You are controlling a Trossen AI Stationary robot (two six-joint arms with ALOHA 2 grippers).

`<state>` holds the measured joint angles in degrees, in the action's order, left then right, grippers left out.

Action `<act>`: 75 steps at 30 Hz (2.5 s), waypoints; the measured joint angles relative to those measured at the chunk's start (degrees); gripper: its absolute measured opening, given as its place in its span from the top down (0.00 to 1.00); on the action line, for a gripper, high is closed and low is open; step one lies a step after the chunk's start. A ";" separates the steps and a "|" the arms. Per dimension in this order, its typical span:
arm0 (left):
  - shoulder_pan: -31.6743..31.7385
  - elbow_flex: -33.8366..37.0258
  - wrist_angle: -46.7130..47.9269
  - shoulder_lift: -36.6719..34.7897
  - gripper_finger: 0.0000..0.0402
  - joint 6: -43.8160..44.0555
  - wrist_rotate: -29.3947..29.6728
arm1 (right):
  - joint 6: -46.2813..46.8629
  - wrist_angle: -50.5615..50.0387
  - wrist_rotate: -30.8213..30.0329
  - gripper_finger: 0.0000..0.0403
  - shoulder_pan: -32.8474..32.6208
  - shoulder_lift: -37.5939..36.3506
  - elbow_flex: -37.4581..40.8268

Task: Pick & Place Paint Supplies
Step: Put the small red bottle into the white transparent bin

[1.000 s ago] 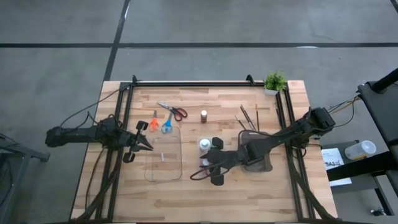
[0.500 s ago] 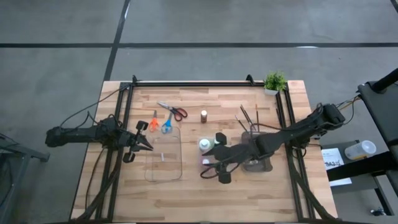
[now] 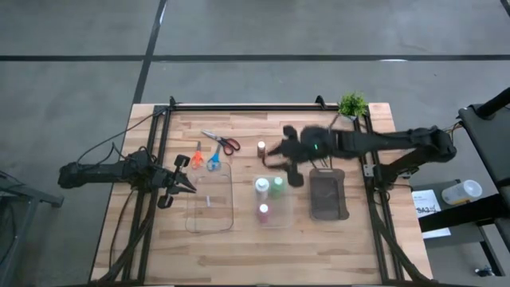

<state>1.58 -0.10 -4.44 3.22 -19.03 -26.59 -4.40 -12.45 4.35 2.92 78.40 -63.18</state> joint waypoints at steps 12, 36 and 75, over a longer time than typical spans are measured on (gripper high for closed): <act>-0.01 0.00 0.01 0.02 0.91 0.00 0.00 | -9.60 7.55 12.53 0.56 14.60 9.22 1.36; 0.00 0.00 0.00 0.02 0.91 0.00 0.00 | -2.39 17.53 23.74 0.42 24.24 21.59 1.38; -0.01 -0.02 0.00 0.00 0.91 0.00 0.00 | -4.59 15.87 18.62 0.37 23.43 25.72 1.45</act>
<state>1.56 -0.12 -4.45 3.22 -19.03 -26.59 -8.99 3.43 22.98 26.35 104.12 -61.73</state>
